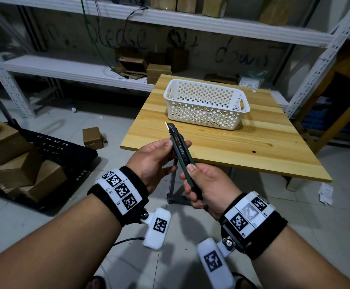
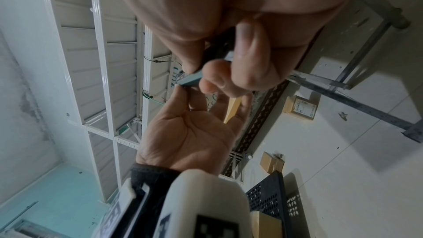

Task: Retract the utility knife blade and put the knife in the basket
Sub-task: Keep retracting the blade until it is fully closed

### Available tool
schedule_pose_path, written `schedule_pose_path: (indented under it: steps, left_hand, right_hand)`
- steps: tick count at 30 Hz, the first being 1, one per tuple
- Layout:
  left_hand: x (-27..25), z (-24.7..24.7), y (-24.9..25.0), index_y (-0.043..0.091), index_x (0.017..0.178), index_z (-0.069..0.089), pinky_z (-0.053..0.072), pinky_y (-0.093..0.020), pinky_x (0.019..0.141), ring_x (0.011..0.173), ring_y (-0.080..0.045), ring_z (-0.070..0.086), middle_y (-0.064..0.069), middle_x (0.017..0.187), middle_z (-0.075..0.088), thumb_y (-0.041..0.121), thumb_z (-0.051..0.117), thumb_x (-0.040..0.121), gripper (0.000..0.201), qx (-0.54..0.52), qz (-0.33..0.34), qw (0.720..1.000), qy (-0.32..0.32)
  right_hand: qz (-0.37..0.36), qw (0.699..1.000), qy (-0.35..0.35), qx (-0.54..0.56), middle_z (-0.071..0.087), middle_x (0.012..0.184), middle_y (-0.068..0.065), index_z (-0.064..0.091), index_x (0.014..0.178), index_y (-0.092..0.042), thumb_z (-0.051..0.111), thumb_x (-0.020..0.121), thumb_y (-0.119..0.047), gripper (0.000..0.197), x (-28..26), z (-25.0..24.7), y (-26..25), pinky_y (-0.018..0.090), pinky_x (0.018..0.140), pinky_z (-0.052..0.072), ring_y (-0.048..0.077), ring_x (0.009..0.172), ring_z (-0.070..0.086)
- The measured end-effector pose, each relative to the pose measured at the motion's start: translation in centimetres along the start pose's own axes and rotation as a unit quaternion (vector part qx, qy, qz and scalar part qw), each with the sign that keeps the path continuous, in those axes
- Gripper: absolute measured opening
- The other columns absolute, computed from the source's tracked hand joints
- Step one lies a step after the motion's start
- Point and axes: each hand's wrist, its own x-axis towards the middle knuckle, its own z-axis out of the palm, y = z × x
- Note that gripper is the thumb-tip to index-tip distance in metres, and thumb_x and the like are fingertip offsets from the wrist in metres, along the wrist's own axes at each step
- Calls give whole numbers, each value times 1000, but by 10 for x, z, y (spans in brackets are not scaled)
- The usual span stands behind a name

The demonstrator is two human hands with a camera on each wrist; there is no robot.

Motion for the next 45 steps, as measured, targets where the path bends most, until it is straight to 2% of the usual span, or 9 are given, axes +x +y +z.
schedule_pose_path:
  steps: [7, 27, 39, 45]
  left_hand:
    - [-1, 2, 2, 14, 115, 72, 30, -63, 118, 116, -23, 70, -6, 128, 76, 21, 47, 108, 27, -11, -3, 1000, 2]
    - [-3, 5, 4, 18, 111, 74, 35, -59, 117, 109, -19, 73, -5, 123, 78, 20, 46, 108, 28, -20, -10, 1000, 9]
    - [-3, 2, 4, 16, 114, 73, 41, -54, 111, 111, -20, 72, -6, 125, 77, 20, 46, 108, 27, -19, -8, 1000, 10]
    - [-2, 1, 4, 17, 112, 74, 38, -57, 114, 114, -20, 71, -7, 126, 77, 20, 46, 108, 28, -24, -9, 1000, 11]
  right_hand:
    - [1, 1000, -3, -1, 52, 60, 6, 56, 97, -3, 43, 107, -26, 28, 0, 0, 1, 20, 37, 27, 13, 43, 41]
    - [2, 1000, -13, -2, 52, 65, 8, 56, 99, -3, 40, 107, -22, 25, -1, 0, 1, 22, 37, 27, 14, 46, 42]
    - [3, 1000, -24, 16, 52, 66, 8, 54, 104, -1, 39, 108, -19, 24, -1, 1, 3, 22, 37, 27, 14, 47, 43]
    - [-1, 999, -31, 23, 52, 67, 9, 54, 104, -1, 38, 108, -19, 24, 1, 1, 4, 21, 36, 28, 14, 47, 44]
